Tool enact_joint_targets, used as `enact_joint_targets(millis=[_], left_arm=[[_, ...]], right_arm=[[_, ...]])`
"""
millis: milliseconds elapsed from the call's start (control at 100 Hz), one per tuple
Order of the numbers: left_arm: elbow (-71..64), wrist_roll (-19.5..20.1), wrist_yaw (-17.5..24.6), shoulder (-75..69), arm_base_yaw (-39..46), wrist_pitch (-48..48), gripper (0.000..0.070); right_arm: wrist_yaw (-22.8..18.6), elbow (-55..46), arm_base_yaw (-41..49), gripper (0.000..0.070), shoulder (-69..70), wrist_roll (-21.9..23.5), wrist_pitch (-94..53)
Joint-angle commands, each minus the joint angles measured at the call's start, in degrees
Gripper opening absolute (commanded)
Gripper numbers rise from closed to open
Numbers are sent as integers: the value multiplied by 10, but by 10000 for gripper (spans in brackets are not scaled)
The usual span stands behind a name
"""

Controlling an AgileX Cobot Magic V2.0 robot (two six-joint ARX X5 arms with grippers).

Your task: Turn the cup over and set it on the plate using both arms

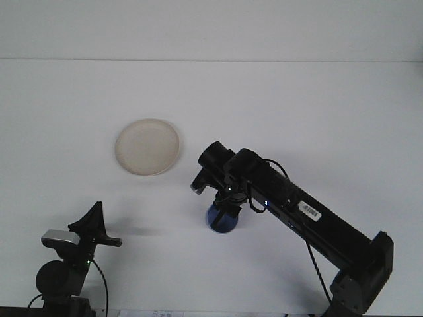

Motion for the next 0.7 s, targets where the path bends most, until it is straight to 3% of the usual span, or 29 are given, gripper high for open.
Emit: enact_joint_targets(millis=[0,480,690], left_arm=[[-11,-2,1,-1,0,6,12],[-11,-2,1,-1,0,6,12],[-11,-2,1,-1,0,6,12]], right_arm=[[-2,12,4,130,10,-7,-16],[1,29,-19,183,-10,-19,-16],[-5,28,-108,184,-71,-24,9]])
